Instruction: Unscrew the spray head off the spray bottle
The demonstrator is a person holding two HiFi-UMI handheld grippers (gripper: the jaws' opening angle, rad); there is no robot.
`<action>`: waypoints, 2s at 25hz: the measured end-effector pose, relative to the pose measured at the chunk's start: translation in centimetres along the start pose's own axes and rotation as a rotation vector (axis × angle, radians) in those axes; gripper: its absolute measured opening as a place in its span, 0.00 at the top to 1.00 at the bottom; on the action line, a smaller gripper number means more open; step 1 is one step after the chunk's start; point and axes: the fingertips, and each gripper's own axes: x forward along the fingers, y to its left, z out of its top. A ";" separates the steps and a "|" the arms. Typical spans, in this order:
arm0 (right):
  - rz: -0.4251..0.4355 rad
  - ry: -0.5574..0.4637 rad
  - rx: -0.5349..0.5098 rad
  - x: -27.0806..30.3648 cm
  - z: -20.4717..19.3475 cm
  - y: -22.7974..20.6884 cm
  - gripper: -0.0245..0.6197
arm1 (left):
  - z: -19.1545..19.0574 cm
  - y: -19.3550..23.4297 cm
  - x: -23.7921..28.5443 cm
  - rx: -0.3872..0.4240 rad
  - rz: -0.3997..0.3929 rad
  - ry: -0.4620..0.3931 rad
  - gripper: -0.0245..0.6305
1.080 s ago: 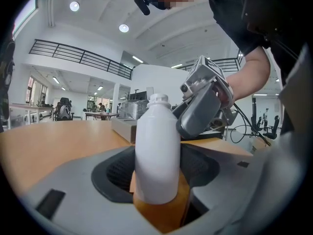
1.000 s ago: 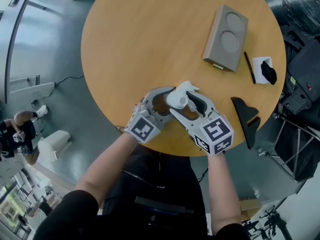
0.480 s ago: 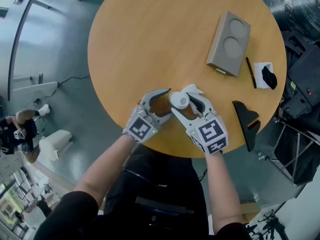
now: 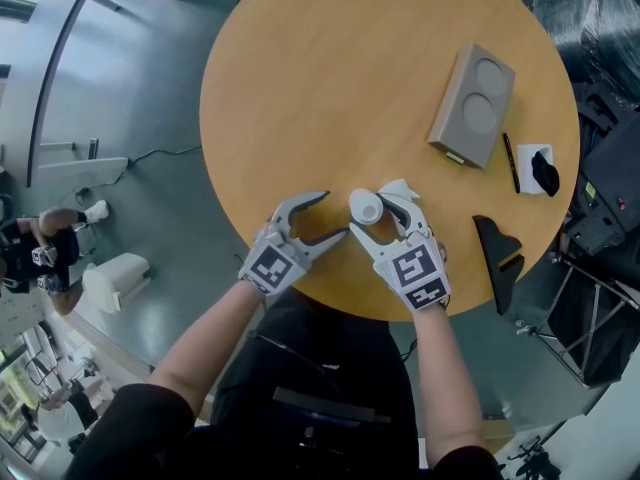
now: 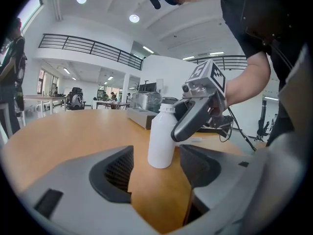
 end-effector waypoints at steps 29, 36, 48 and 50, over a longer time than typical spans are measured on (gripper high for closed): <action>0.153 -0.542 -0.034 -27.8 18.9 12.9 0.60 | 28.8 -10.8 -14.9 0.044 -0.034 -0.169 0.79; 0.130 -0.628 -0.066 -33.1 20.8 14.9 0.95 | 33.7 -14.0 -16.4 -0.001 -0.089 -0.216 0.94; 0.094 -0.721 -0.032 -39.2 23.7 14.1 0.95 | 37.9 -15.5 -17.6 0.015 -0.091 -0.247 0.94; 0.091 -0.724 -0.045 -39.5 23.8 13.9 0.95 | 38.5 -15.7 -17.5 0.024 -0.091 -0.257 0.94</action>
